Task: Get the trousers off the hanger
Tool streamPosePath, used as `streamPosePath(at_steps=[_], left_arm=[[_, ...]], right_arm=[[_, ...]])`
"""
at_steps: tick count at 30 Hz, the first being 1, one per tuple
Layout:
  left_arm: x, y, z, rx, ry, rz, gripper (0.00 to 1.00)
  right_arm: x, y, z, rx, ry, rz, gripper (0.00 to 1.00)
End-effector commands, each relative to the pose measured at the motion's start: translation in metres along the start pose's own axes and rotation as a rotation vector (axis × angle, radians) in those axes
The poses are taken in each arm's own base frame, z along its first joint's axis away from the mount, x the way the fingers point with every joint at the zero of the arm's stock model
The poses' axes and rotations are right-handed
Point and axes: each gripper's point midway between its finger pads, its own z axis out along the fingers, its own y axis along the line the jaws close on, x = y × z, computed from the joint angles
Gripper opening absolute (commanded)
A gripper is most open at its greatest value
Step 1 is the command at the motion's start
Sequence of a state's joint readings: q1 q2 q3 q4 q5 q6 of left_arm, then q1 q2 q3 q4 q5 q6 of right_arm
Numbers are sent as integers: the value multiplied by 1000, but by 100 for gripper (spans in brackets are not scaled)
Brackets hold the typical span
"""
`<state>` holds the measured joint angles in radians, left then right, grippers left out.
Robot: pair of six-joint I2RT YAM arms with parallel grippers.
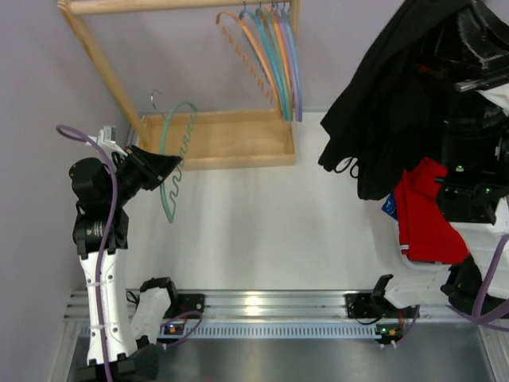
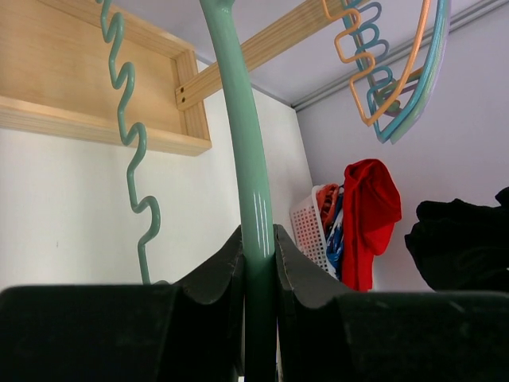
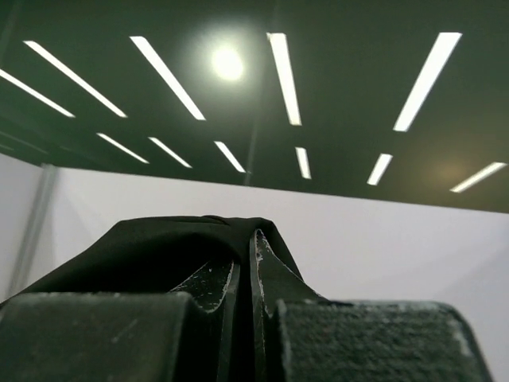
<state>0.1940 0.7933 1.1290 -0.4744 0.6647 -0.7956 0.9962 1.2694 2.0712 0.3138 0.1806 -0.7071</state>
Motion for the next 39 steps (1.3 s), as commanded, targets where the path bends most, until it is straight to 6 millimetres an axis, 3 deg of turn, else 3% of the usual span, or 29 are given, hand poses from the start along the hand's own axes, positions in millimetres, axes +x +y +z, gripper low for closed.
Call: streamPosePath(at_steps=[1,5,14,22,27,30,33,39], left_arm=[[-9,-15,-6,56,-44,98,0],[-11,-17,-5,61,-44,133,0],[-18,-19,-3,57,-54,155,0],[-17,-20,-6,60,-62,168,0],[-16,-20,-8,60,-65,176,0],[-17,-22,-9,65,-69,190,0],[-18,-24,-11,65,-79,203,0],[-17,-28,-16,73,-93,229,0]], right_arm=[[-18,-50,-19,119,-14,-63,0],[-21,-95,-55,229,56,-207,0],[-23,-162,-115,471,278,-549,0],[-3,-188,-168,574,496,-826,0],[13,-196,-188,582,609,-966,0],[32,-196,-199,556,667,-1036,0],[67,-199,-214,523,754,-1100,0],[101,-212,-227,497,819,-1110,0]])
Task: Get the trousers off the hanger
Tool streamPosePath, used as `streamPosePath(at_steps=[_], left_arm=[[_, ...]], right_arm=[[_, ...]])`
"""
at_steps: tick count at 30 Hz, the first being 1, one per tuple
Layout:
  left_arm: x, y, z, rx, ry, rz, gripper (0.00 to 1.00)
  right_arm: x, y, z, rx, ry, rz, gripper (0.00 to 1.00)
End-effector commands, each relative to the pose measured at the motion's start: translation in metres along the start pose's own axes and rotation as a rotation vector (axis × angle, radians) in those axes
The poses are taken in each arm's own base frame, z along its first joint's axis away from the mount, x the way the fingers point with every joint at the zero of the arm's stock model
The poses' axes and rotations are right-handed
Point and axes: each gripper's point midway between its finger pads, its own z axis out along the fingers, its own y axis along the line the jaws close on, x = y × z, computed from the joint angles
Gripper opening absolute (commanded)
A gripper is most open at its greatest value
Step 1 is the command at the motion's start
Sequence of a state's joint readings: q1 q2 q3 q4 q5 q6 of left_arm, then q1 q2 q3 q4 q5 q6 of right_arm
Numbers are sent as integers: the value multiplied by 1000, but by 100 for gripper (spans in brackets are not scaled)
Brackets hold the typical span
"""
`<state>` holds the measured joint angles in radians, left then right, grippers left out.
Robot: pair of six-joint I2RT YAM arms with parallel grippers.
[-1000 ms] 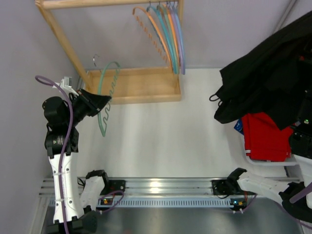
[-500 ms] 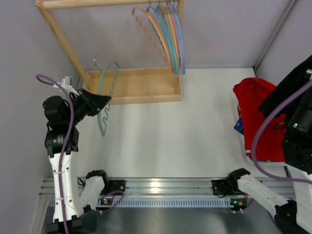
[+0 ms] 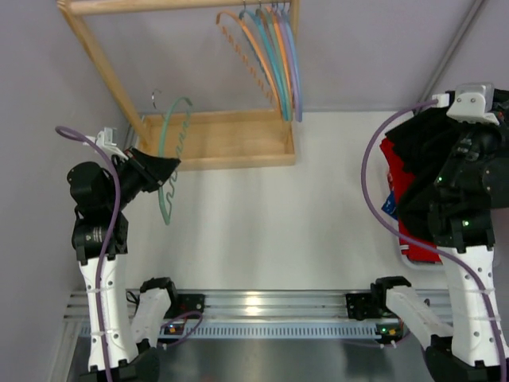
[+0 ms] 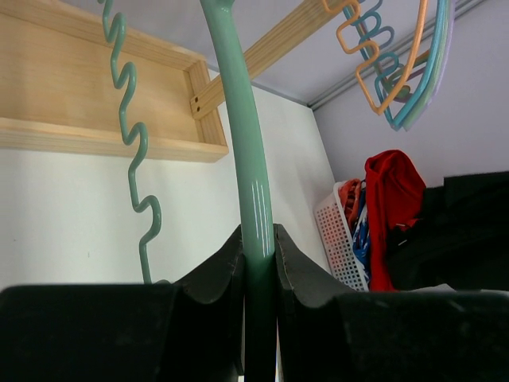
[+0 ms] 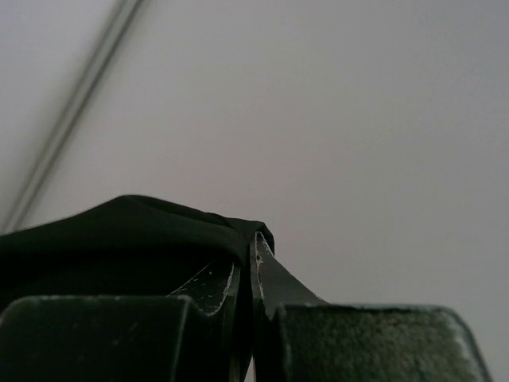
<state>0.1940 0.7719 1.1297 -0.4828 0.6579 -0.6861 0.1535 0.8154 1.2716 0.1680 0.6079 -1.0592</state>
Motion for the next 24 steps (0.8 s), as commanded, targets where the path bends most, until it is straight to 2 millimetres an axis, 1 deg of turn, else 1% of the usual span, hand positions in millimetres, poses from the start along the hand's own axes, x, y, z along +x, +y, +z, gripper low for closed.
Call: streamPosePath(at_steps=[1,2,3,5,6,7,8,9,12,13,15,16,19,20,21,22,24], left_arm=[[-20,-26,-11,66,-84,111,0],[-20,-27,-12,67,-85,112,0],[-20,-27,-12,68,-86,114,0],[-20,-26,-12,65,-85,109,0],[-20,-26,-11,65,-85,106,0],[-20,-26,-11,64,-85,105,0],[-20,-25,-11,63,-84,104,0],[-21,-26,-10,62,-86,105,0],[-22,-25,-9,62,-83,103,0],[-23,-26,-9,61,-85,107,0],[-25,-28,-10,67,-88,115,0],[-26,-29,-10,68,-89,119,0],[-29,-32,-11,69,-101,131,0],[-30,-33,-12,69,-103,132,0],[-30,-33,-13,69,-106,135,0],[-31,-34,-13,70,-110,145,0],[-32,-34,-14,68,-116,157,0]], right_arm=[[7,-9,12,44,-10,9,0],[8,-8,16,34,-21,3,0],[20,-9,21,44,13,-12,0],[24,-5,28,23,-3,-22,0],[30,-4,31,21,5,-28,0],[43,-1,39,27,33,-49,0],[46,5,44,2,23,-50,0],[63,7,53,3,58,-49,0],[80,18,72,-21,84,-38,0],[88,23,86,-29,102,-35,0],[93,31,98,-53,103,-13,0],[93,37,107,-72,106,1,0],[104,56,111,-133,141,33,0],[110,61,108,-151,158,35,0],[118,68,104,-169,183,41,0],[131,78,92,-196,213,41,0],[149,96,74,-261,249,62,0]])
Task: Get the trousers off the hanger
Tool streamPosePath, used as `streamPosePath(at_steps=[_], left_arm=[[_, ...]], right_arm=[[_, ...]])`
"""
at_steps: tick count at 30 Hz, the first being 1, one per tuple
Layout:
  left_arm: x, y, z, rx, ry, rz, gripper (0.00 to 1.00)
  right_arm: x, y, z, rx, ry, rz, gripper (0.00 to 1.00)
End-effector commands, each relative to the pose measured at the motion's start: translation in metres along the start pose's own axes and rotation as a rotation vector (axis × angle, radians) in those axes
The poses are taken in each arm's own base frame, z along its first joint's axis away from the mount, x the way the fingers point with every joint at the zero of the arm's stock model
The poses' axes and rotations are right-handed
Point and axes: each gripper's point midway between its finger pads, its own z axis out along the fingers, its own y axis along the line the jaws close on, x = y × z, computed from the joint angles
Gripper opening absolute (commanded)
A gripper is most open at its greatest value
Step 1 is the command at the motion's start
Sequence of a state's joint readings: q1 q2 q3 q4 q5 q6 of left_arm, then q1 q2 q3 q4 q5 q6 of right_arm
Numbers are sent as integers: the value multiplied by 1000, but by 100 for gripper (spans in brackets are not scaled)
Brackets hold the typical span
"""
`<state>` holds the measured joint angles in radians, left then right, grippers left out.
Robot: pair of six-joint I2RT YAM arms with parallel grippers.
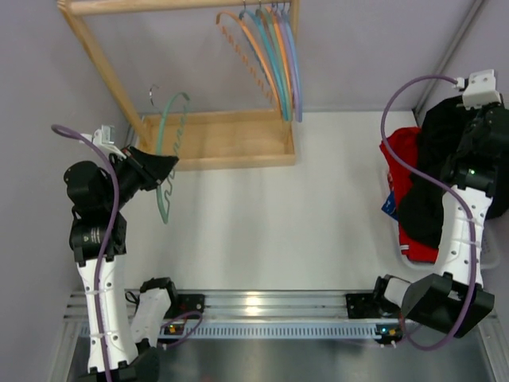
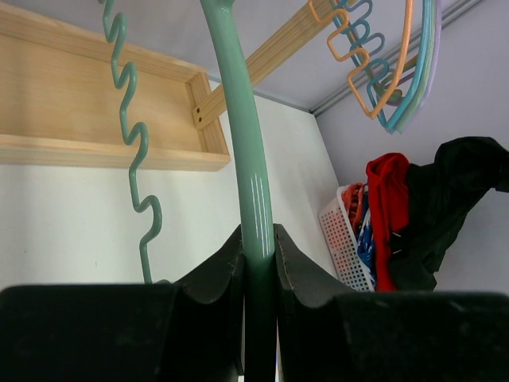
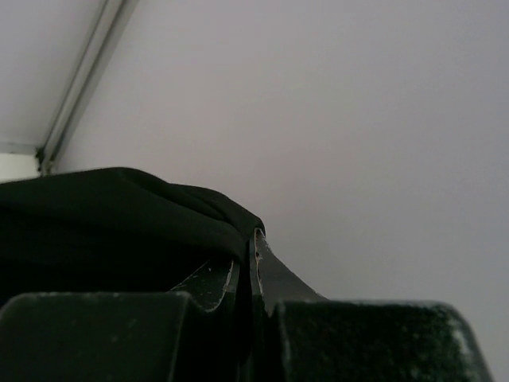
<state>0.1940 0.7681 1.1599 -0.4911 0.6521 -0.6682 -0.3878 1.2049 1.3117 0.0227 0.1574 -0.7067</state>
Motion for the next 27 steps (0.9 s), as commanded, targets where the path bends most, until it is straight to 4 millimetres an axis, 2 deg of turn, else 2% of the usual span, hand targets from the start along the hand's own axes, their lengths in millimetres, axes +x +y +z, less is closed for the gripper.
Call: streamPosePath(at_steps=[1,2,3,5,6,9,11,13,14,15,19,21,23,24,25,26,27], left_arm=[[-27,-26,-9,59,-100,130,0],[-28,-25,-8,57,-98,129,0],[-29,-27,-8,62,-99,133,0],[-30,-27,-6,64,-92,131,0],[-31,-28,-6,66,-92,130,0],[-35,-29,-5,65,-96,138,0],[-38,-30,-4,69,-97,144,0],[-38,-32,-3,75,-93,154,0],[-41,-35,-5,80,-100,164,0],[-42,-37,-6,85,-102,178,0],[-50,-44,-10,91,-126,233,0],[-51,-45,-10,92,-130,251,0],[-54,-45,-9,92,-130,256,0],[-54,-45,-7,95,-125,259,0],[-56,-46,-6,95,-125,261,0],[-57,-46,-6,98,-126,263,0],[-58,-46,-5,100,-121,261,0]], right_arm=[[19,17,-32,-80,8,62,0],[30,27,-37,-113,26,64,0],[54,47,-44,-155,77,75,0],[73,60,-62,-199,117,74,0],[91,75,-72,-233,155,78,0],[125,107,-91,-327,226,70,0],[138,117,-95,-355,258,69,1],[144,121,-94,-382,295,85,9],[143,121,-94,-393,302,106,11],[138,112,-88,-382,304,121,14],[127,95,-86,-384,292,171,15],[121,86,-92,-390,292,179,26],[106,79,-97,-402,257,186,34],[98,75,-103,-401,243,191,44],[89,73,-105,-405,220,198,50],[74,63,-109,-390,180,202,60],[69,62,-112,-399,178,208,64]])
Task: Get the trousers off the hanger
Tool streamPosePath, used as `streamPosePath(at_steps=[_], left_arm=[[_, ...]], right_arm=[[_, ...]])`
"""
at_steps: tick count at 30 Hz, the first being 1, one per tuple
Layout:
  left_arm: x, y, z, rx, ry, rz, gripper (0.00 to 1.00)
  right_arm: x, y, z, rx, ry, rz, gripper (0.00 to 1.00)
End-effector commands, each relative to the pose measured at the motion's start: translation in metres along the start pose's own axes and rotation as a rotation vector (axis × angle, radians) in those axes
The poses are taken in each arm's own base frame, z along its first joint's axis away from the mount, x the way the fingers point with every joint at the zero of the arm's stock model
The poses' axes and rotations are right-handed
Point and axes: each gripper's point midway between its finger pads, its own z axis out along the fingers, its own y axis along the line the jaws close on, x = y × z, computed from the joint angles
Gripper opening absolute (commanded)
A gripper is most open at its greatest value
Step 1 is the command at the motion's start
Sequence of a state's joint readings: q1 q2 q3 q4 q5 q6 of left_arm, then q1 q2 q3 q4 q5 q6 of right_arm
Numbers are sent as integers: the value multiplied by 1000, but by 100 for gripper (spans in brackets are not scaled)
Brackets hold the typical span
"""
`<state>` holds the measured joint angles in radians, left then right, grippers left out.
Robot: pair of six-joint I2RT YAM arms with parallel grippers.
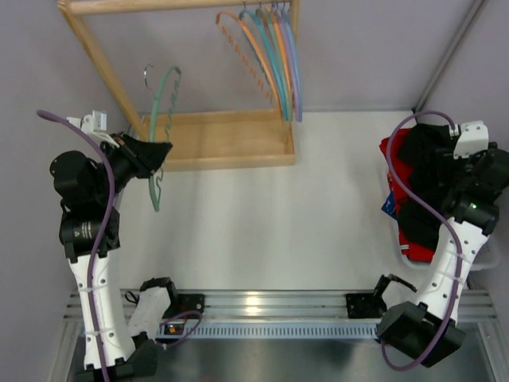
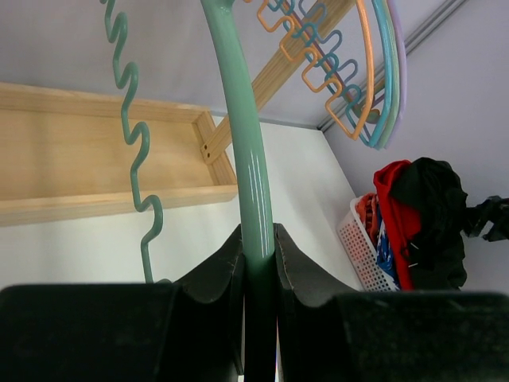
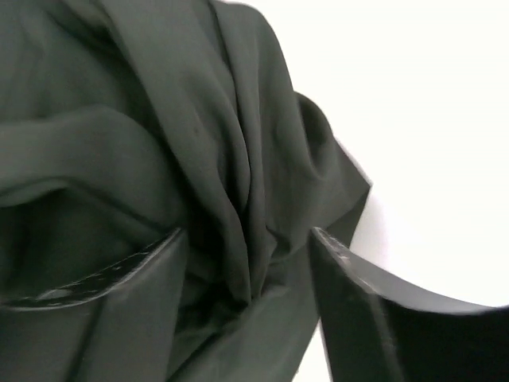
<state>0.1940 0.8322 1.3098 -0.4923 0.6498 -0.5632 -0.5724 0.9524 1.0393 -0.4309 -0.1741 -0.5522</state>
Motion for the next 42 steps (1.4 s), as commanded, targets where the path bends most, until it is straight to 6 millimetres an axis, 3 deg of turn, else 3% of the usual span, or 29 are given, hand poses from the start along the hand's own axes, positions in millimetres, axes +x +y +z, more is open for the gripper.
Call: streamPosePath(at_steps=[1,5,11,18,23,26,33,35,42], left_arm=[[-27,-17,0,59,-67,104,0],[-30,-20,0,64,-74,147,0],[-43,-17,5,50,-92,199,0],[-69,0,34,4,-95,167,0],[-100,9,55,-74,-164,163,0],[-106,3,77,-96,-182,200,0],[-86,-20,138,-147,-165,238,0],[-93,-15,146,-187,-191,205,0],[-118,-27,173,-186,-262,189,0]], right_arm=[[-49,-3,-35,-31,-136,5,67],[-76,-14,-56,-19,-163,6,83],[-110,-15,-88,-47,-227,36,99],[-141,-8,-115,-116,-284,137,100],[-158,-4,-127,-162,-309,212,99],[-164,-4,-131,-170,-329,228,99],[-161,-2,-135,-164,-327,229,99],[-158,-1,-137,-156,-328,224,100],[-153,2,-141,-153,-329,228,99]])
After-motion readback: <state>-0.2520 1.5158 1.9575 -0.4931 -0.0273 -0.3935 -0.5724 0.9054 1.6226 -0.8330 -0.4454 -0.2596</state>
